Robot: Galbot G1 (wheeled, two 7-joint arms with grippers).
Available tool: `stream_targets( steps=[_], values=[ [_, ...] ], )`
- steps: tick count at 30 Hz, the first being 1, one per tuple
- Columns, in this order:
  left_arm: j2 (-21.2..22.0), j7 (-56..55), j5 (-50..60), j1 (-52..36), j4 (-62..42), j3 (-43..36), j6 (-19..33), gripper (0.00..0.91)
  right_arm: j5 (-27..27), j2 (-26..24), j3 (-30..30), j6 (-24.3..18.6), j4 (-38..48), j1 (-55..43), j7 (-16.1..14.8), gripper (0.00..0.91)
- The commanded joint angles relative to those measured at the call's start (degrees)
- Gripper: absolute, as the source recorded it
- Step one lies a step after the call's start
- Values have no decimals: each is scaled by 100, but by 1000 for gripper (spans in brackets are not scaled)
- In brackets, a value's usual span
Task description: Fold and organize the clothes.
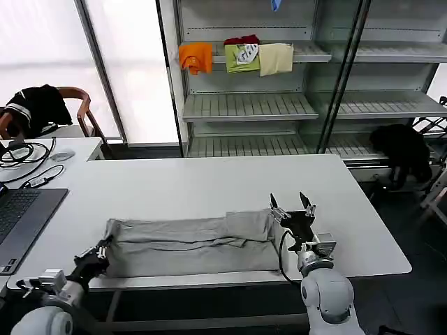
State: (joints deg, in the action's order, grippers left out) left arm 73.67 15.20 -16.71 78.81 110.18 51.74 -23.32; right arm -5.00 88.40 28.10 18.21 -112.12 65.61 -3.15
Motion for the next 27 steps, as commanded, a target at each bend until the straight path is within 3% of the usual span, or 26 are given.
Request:
stream_targets(
  steps=[1, 6, 9, 13, 20, 22, 27],
  values=[
    [-1352, 501, 1216, -224, -508, 1619, 361, 0, -11, 28, -64, -10, 85, -37, 25, 907],
    [-1968, 635, 1518, -330, -570, 2014, 338, 0, -4, 58, -121, -19, 190, -60, 37, 907],
    [-1985, 697, 1413, -340, -171, 2009, 181, 0, 2, 69, -136, -22, 235, -54, 39, 907],
    [-1525, 662, 982, -245, 645, 1550, -159, 0, 20, 69, -141, -21, 275, -37, 42, 907],
    [-389, 504, 854, -44, 1940, -122, -749, 0, 41, -41, -61, -16, 273, 18, 26, 907],
    [-273, 393, 861, -127, 2111, -626, -976, 10, 41, -63, -28, -19, 266, 49, 17, 907],
    [-120, 168, 1125, -370, 2122, -1522, -987, 10, 35, -61, 80, -32, 266, 100, 9, 907]
  ],
)
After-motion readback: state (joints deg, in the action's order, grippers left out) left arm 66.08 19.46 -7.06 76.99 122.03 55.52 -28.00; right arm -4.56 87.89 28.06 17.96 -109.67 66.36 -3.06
